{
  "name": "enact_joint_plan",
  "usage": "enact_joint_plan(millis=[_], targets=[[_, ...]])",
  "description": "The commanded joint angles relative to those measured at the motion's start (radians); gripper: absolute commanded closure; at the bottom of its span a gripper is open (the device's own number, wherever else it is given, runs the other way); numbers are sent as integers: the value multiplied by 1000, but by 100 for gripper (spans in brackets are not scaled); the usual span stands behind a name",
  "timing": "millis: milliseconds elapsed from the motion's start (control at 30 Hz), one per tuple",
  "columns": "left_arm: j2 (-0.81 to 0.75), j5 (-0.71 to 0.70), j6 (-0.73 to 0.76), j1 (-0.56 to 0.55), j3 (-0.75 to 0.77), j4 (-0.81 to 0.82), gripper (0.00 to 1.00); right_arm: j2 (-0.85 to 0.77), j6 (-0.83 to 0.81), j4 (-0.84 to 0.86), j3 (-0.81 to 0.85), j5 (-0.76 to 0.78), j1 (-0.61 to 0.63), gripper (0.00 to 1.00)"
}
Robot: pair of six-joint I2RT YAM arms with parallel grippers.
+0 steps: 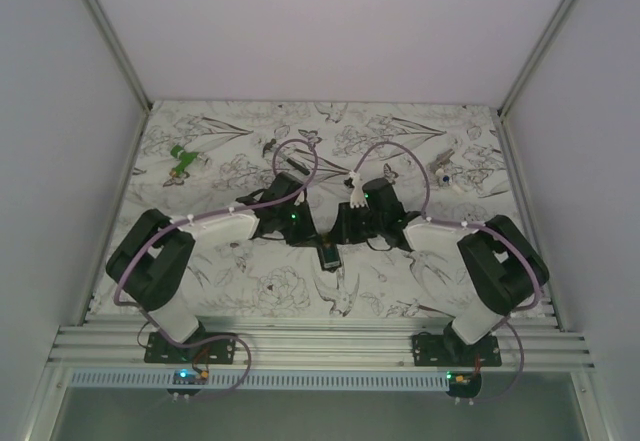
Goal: Snap on the fuse box
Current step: Close the fuse box cover on the fuse box base.
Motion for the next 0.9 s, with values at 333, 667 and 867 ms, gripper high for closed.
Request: enact_joint_plan(millis=[333,667,867], targets=[[-145,-194,34,15,-120,-76,71,-83,-168,-144,91,179,-1,54],[-468,-597,216,173,-198,-176,17,-321,-310,-44,-47,709,-191,5],[-538,-876,373,303,-256,-109,1,-376,-392,343,-256,893,-308,1]])
